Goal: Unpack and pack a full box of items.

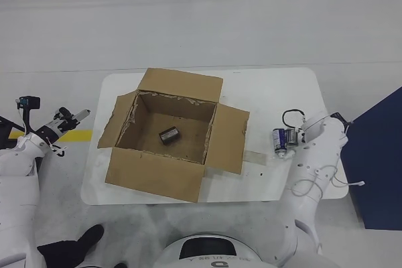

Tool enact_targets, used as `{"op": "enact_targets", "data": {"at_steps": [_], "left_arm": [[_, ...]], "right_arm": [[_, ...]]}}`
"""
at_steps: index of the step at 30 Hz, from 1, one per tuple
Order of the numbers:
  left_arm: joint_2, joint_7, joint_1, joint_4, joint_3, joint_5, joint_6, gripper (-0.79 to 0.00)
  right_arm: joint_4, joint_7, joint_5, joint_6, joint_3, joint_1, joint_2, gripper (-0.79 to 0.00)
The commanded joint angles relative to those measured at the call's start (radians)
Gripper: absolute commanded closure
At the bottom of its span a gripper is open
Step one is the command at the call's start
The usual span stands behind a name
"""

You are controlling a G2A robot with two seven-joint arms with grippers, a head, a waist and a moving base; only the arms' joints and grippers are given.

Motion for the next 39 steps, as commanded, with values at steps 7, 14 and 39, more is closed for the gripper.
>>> {"op": "enact_targets", "data": {"at_steps": [7,14,39], "left_arm": [[0.0,0.0,0.0,0.0,0.0,0.0,0.0,-0.785],[0.0,0.0,0.0,0.0,0.0,0.0,0.0,-0.785],[0.0,0.0,0.0,0.0,0.0,0.0,0.0,-0.785]], "right_arm": [[0.029,0.007,-0.04,-0.007,-0.004,0.013,-0.011,-0.246],[0.025,0.012,-0.067,-0.012,0.003,0.021,-0.021,0.0],[-0.028,-0.012,-0.077,0.012,0.008,0.014,-0.031,0.0]]}}
